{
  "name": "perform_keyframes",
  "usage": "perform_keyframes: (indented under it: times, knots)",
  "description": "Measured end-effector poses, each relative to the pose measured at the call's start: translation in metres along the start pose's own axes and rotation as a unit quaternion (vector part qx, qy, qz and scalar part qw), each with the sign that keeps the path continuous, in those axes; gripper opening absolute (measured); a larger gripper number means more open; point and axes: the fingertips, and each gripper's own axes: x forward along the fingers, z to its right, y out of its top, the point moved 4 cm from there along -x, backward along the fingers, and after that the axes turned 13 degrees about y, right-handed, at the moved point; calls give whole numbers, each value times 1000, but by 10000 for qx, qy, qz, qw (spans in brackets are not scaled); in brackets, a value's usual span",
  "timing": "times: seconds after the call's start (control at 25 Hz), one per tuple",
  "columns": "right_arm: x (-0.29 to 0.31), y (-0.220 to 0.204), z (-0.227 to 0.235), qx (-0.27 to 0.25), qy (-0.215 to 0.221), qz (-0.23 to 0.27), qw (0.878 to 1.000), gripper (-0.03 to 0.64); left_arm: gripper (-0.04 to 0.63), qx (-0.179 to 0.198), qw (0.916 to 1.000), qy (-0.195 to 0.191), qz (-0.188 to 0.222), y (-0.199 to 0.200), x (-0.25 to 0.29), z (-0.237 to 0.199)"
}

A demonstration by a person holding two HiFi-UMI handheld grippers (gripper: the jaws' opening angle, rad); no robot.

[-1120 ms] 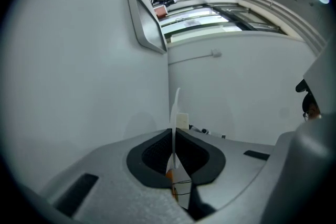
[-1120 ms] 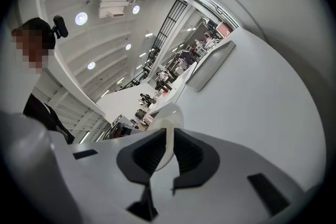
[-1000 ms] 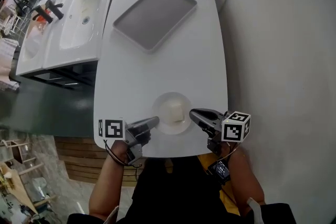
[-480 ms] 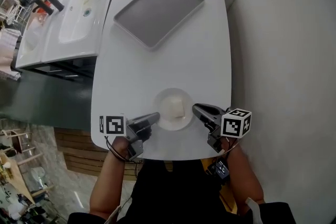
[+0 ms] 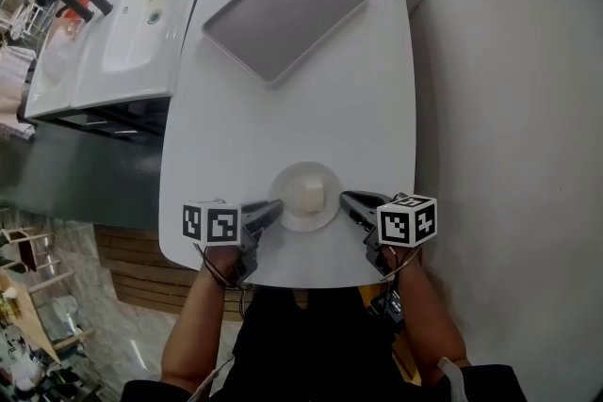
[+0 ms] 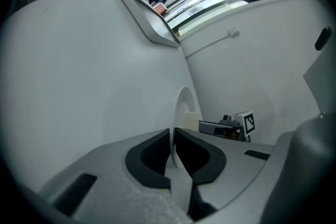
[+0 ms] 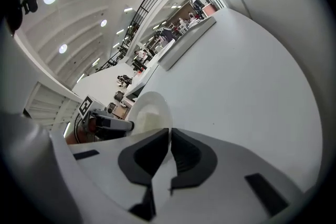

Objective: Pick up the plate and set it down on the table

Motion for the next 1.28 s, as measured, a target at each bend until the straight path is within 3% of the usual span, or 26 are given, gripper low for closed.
perform_keyframes:
  times: [0.28,0.52,0.72,0.92,1.0,1.08,1.16,1.24,1.28]
  knots:
    - [7,0,0,-381,-422,-326,9979,12,50,762,9940,779,-60,1,6,-6]
    - [10,6,-11,-1093,-940,-628,9876,12,104,1621,9751,1511,-34,3,6,-1]
    - [21,8,-20,-2134,-1543,-1066,9588,12,148,2524,9417,2223,-35,4,6,-3]
    - [35,4,-29,-2973,-1855,-1374,9264,12,173,3408,8962,2827,284,3,7,-8]
    - [40,1,-32,-3112,-1902,-1401,9205,12,173,3715,8790,2940,548,3,3,-10]
    - [43,3,-35,-3064,-1811,-1113,9279,12,165,3939,8630,2992,1031,6,-9,-15]
    - [35,14,-53,-3170,-1521,-296,9357,12,135,4128,8471,2863,1734,9,-35,-15]
    - [13,22,-91,-3281,-822,763,9380,10,10,4300,8408,2255,2392,3,-71,-2]
    - [0,22,-114,-3240,-284,1272,9370,6,6,4321,8435,1788,2645,-5,-91,9]
